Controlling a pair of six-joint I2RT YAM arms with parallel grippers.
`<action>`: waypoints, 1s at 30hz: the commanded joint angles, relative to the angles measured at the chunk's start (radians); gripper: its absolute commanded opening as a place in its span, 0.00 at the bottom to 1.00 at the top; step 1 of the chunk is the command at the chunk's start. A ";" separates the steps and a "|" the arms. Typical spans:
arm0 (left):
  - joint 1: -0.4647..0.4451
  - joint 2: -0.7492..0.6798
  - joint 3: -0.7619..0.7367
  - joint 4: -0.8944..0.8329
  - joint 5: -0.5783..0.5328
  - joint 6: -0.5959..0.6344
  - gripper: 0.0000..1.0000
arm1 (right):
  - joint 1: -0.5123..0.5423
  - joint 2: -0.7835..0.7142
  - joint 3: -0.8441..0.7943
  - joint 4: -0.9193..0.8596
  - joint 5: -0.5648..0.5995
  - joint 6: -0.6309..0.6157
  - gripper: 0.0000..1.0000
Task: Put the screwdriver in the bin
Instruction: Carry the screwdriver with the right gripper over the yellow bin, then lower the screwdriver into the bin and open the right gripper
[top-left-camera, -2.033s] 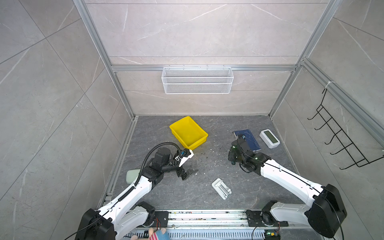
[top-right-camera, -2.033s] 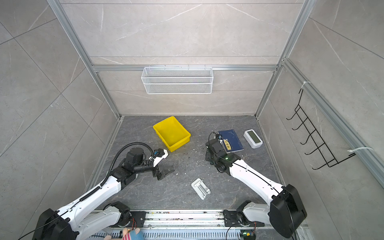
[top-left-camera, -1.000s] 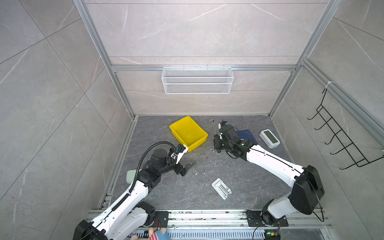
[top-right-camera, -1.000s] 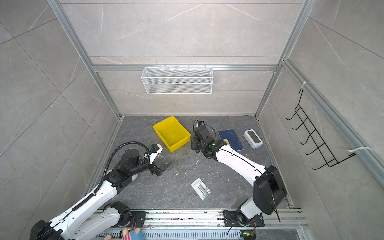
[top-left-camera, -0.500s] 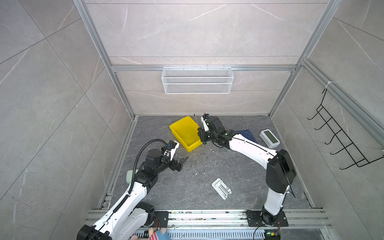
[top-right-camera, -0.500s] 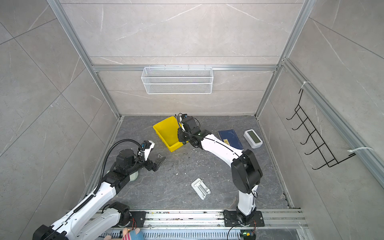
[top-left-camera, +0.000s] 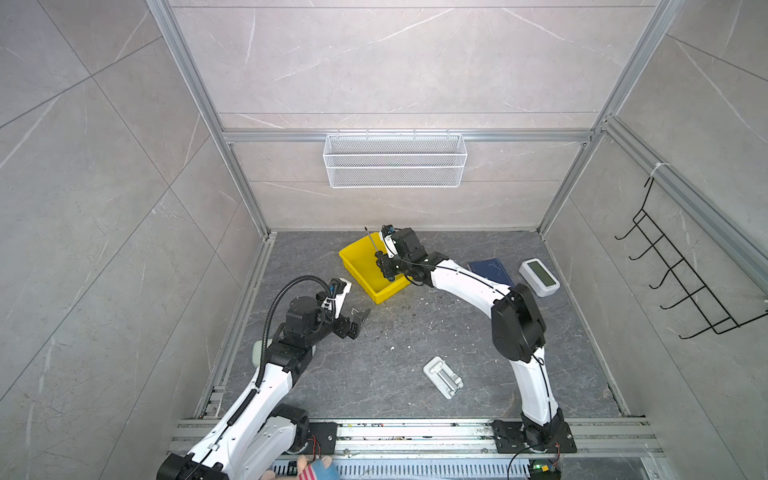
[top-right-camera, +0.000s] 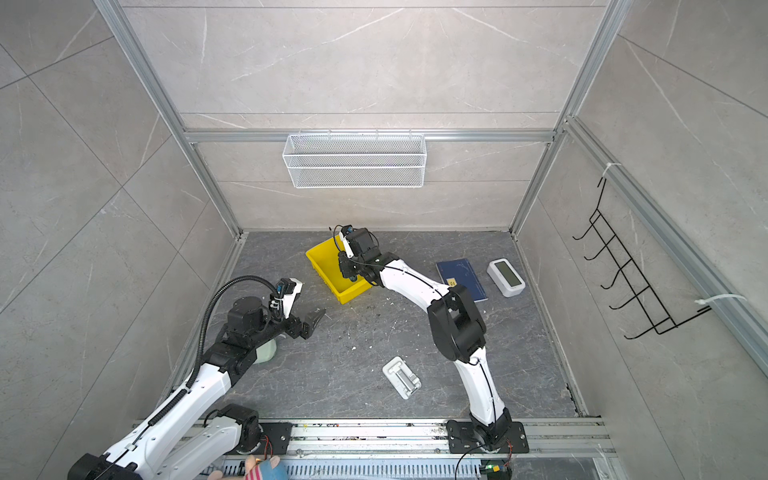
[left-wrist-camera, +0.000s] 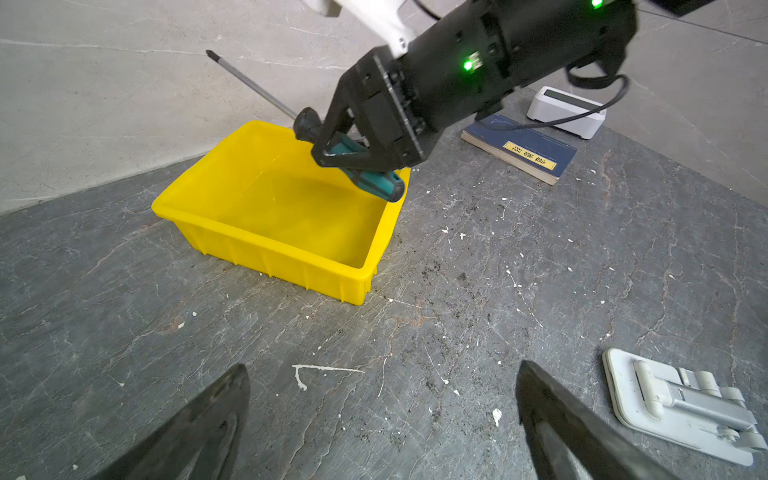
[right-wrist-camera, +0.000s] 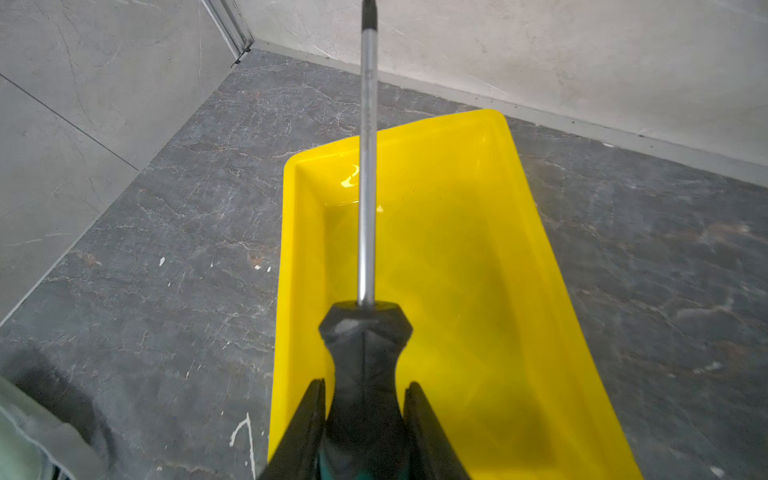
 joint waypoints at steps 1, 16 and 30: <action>0.004 -0.023 0.002 0.005 0.019 -0.008 1.00 | 0.009 0.079 0.120 -0.036 -0.012 -0.036 0.00; 0.002 -0.074 -0.027 -0.028 0.011 -0.004 1.00 | 0.025 0.326 0.384 -0.196 0.042 -0.047 0.00; 0.003 -0.083 -0.036 -0.027 0.004 -0.001 1.00 | 0.026 0.409 0.513 -0.285 0.060 -0.056 0.11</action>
